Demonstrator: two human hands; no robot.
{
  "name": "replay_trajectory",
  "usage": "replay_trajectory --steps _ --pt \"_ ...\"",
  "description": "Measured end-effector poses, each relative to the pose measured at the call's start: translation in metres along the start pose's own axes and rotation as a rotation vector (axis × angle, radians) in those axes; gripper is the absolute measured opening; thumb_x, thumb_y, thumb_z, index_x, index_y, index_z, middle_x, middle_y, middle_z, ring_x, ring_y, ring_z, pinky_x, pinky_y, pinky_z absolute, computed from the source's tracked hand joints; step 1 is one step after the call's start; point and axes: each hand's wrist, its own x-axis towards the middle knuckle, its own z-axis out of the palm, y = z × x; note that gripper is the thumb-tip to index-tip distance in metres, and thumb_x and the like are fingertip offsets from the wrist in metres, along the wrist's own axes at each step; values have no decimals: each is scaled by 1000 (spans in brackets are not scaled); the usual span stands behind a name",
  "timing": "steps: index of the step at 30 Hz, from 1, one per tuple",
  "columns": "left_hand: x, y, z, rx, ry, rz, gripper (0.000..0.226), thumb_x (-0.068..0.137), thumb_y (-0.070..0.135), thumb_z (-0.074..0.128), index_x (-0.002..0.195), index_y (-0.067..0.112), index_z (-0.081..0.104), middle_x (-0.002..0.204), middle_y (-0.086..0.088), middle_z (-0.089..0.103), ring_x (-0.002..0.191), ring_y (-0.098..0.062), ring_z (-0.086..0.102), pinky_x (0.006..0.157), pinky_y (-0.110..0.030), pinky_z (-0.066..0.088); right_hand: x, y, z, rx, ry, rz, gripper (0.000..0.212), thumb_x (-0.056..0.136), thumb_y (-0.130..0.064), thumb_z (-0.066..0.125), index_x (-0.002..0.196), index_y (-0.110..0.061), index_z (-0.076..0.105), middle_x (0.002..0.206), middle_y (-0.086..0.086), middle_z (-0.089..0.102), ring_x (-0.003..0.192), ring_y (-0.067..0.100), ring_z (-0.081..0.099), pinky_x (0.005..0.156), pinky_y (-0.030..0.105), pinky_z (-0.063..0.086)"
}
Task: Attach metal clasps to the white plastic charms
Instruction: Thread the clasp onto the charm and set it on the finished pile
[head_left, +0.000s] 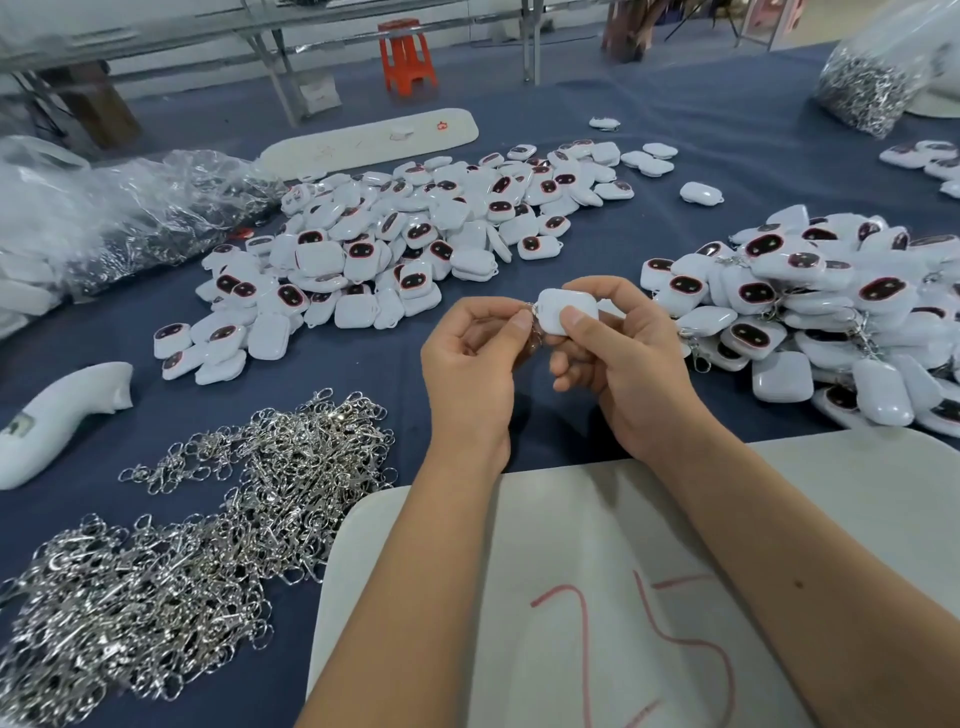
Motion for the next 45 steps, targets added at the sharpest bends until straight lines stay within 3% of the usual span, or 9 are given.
replay_trajectory --steps 4,9,19,21,24,27,31,38,45 --pt "4 -1 -3 153 46 148 16 88 -7 70 85 8 72 73 -6 72 68 -15 67 68 -27 55 0 0 0 -17 -3 0 13 101 -1 61 113 -6 61 79 13 70 54 19 61 49 27 53" --pt "4 -5 -4 485 45 359 17 87 0 69 78 15 69 73 0 70 70 -25 64 68 -41 55 1 -1 -2 10 33 11 16 101 0 59 114 -6 67 74 12 69 52 17 60 47 25 50" --pt "8 -3 -14 1002 -145 666 15 87 -5 62 87 7 72 82 -5 64 74 -24 56 68 -43 48 2 7 0 -155 114 -14 13 103 -2 58 114 -3 64 68 8 65 50 17 61 46 27 50" --pt "6 -2 -14 896 -86 591 16 88 -3 66 89 10 75 84 0 69 78 -19 63 73 -37 52 2 8 1 -150 98 -17 16 103 -1 57 118 -4 64 75 9 66 54 18 62 48 27 51" --pt "6 -2 -8 506 27 229 15 91 2 69 92 15 77 83 2 76 75 -10 68 74 -25 55 2 5 1 -59 27 -18 20 105 1 54 122 -6 63 85 10 69 59 19 62 53 27 53" --pt "6 -2 -4 154 -71 -109 15 96 6 66 93 15 77 81 -6 73 71 -13 63 71 -26 52 3 2 -1 48 -15 -6 21 106 0 52 123 -7 62 90 13 70 61 18 61 55 25 53" --pt "5 -1 -4 28 -106 -152 14 97 3 65 90 12 73 79 -8 70 70 -14 61 70 -25 51 3 2 -1 71 -27 0 22 105 1 53 124 -6 62 91 15 69 62 18 60 56 25 53" --pt "3 1 -12 801 -118 424 14 89 2 66 81 14 66 79 5 65 74 -16 63 74 -37 52 4 4 -2 23 72 28 18 103 -3 58 119 -5 66 72 9 67 51 16 58 46 23 46" --pt "4 2 -11 1137 -135 544 14 86 -2 57 83 10 63 84 -2 57 75 -27 52 66 -42 40 1 7 2 -236 65 -88 16 102 -1 60 117 -3 65 69 3 66 51 18 58 44 27 47"
